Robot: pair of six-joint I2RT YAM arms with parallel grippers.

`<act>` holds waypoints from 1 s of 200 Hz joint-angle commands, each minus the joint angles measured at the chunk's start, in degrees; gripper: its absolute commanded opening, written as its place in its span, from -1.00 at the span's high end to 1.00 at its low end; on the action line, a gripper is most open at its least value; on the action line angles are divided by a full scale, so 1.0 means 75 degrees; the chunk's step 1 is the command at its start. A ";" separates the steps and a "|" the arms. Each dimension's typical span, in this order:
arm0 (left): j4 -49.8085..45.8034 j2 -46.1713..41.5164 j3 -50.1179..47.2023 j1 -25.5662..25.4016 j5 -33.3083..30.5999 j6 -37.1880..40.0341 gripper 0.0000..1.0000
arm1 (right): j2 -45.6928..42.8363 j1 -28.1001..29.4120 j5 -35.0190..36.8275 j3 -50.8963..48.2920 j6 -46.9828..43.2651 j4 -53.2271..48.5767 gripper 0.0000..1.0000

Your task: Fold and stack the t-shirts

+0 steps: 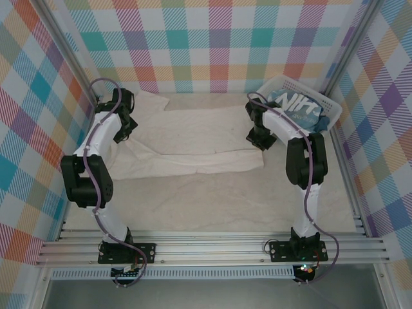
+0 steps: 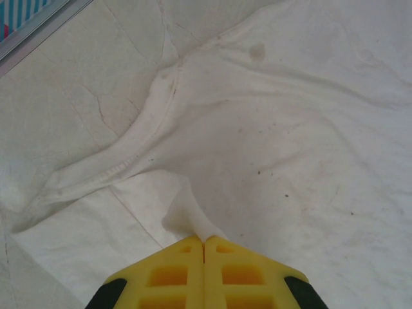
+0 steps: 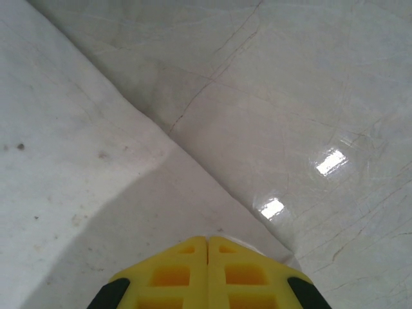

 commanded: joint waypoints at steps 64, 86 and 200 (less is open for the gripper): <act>0.0054 0.0653 0.0605 0.0372 0.0765 0.0518 1.00 | 0.0333 -0.0091 -0.0038 0.0535 -0.0102 -0.0008 1.00; -0.0006 0.0735 0.0663 0.0443 0.0849 0.0549 1.00 | 0.0289 -0.0086 -0.0099 0.0505 -0.0112 0.0139 1.00; -0.0683 0.0931 0.1222 0.1100 0.0709 0.0715 1.00 | 0.0155 -0.0074 -0.0120 0.0477 -0.0206 0.0606 1.00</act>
